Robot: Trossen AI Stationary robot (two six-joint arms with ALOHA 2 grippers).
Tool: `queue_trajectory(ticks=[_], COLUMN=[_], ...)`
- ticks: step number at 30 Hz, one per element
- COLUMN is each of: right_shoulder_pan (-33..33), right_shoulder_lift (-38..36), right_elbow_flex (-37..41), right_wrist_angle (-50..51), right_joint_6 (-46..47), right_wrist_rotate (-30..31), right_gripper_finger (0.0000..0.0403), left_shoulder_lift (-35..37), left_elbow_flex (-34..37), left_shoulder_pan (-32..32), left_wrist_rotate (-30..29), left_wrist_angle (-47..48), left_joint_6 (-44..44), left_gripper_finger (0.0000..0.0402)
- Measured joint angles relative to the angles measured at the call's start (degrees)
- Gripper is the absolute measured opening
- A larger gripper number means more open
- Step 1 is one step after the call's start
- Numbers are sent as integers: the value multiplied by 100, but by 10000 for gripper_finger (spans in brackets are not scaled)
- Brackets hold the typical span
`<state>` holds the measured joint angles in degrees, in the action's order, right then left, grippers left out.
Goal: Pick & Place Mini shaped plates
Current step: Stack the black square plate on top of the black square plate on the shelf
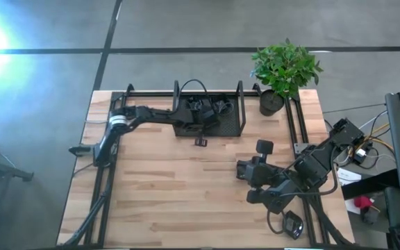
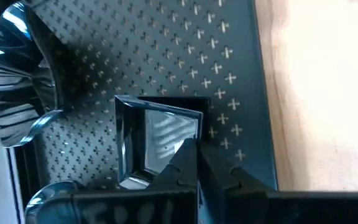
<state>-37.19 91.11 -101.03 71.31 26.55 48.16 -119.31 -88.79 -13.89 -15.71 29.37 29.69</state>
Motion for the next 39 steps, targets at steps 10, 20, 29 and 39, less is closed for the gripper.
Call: queue_trajectory(ticks=[10,20,29,39], right_shoulder_pan=[0,-4,-4,-4], right_shoulder_lift=[0,0,0,0], right_elbow_flex=[-1,-1,-1,1], right_wrist_angle=[-9,-9,24,11], right_joint_6=[2,0,-22,-20], right_wrist_rotate=[-2,-2,-8,-22], right_gripper_finger=[61,61,61,61], left_shoulder_lift=[-11,-6,284,626], left_elbow_flex=[0,0,-66,-48], left_shoulder_pan=[3,10,131,161], left_wrist_rotate=[-1,-104,-515,-495], left_wrist_angle=[-153,-151,-81,43], left_joint_6=[-30,-107,-221,-632], left_gripper_finger=[2,49,73,73])
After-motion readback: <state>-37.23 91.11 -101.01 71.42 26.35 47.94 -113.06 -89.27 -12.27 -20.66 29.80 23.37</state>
